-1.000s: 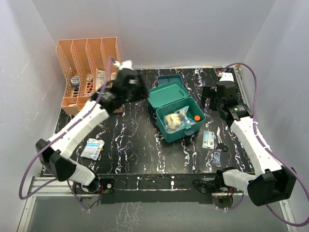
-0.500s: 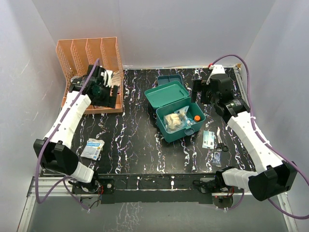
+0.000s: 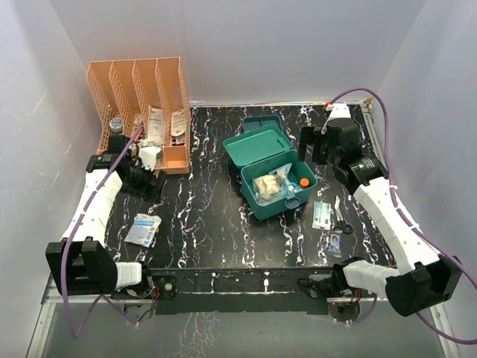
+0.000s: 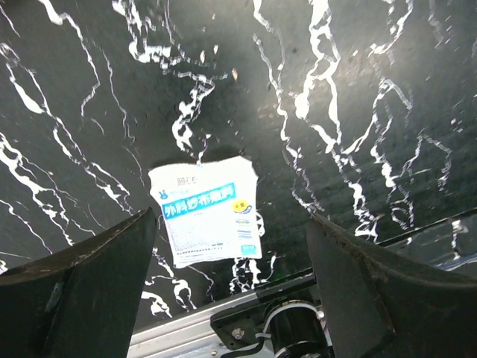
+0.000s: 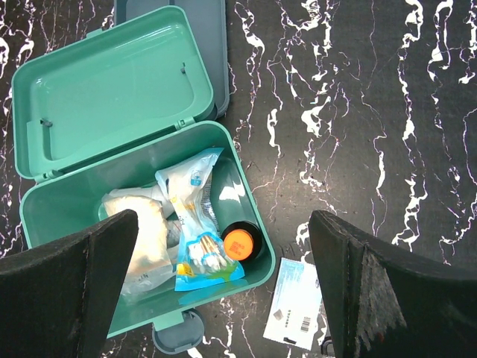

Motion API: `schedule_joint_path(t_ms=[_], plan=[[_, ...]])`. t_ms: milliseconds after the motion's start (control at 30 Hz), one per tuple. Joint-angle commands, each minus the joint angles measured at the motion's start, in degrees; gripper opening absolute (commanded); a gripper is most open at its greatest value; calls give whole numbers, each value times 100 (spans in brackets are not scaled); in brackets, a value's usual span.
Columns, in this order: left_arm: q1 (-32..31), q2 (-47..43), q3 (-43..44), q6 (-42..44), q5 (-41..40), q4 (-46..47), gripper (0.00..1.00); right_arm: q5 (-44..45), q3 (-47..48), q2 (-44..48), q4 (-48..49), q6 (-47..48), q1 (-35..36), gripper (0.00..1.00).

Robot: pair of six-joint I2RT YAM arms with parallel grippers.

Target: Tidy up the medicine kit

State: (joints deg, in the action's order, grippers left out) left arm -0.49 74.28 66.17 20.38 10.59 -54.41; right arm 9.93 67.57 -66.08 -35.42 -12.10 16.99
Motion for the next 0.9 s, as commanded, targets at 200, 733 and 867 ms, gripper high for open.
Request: schedule_joint_path(t_ms=[200, 733, 867], plan=[[1322, -136, -1286, 1755, 905, 455, 81, 65, -122, 167, 250, -1, 23, 98], [1332, -48, -2916, 1891, 394, 1894, 74, 27, 83, 68, 123, -3, 24, 98], [1332, 134, -2909, 1751, 331, 2060, 13, 38, 80, 51, 108, -3, 29, 98]])
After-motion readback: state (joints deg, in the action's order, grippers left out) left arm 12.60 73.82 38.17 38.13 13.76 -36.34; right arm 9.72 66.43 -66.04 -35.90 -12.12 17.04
